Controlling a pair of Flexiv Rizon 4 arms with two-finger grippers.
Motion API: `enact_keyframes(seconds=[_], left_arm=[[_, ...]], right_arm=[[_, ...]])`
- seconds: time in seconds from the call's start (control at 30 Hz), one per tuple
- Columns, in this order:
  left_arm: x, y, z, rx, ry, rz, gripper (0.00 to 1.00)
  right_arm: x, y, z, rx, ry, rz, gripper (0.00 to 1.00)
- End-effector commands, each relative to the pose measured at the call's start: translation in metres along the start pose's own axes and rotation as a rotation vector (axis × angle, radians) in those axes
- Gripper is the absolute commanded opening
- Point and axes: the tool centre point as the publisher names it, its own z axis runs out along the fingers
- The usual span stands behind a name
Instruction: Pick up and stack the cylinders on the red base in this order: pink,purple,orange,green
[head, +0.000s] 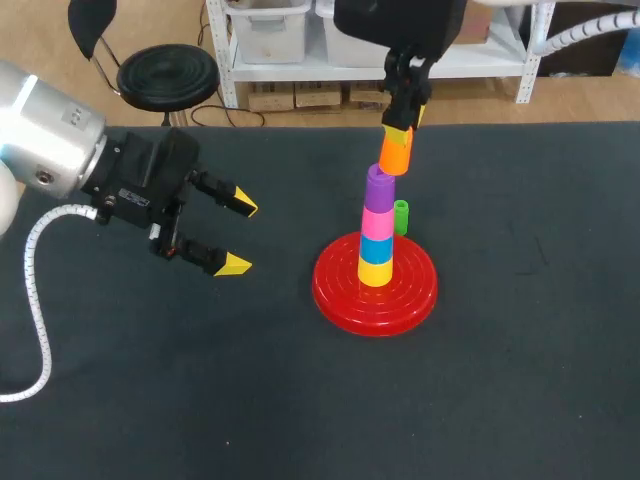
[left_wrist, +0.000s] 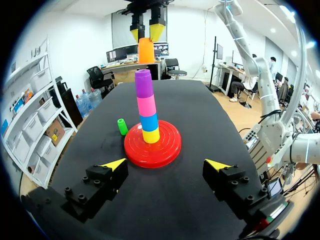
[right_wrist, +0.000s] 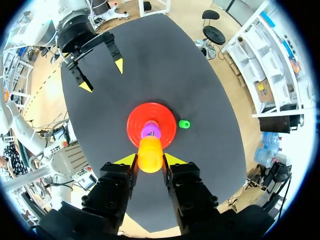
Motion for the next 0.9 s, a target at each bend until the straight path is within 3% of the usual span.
enact_keyframes(seconds=[0.03,0.9], left_arm=[[0.001,0.0,0.001,-0.002,-0.002,0.002,1.0],[0.001,0.0,0.001,-0.002,-0.002,0.002,1.0]], right_arm=[[-0.01,-0.006,0.003,-0.014,0.016,-0.001,0.0],[-0.015,-0.018,0.017,-0.028,0.049,0.01,0.0]])
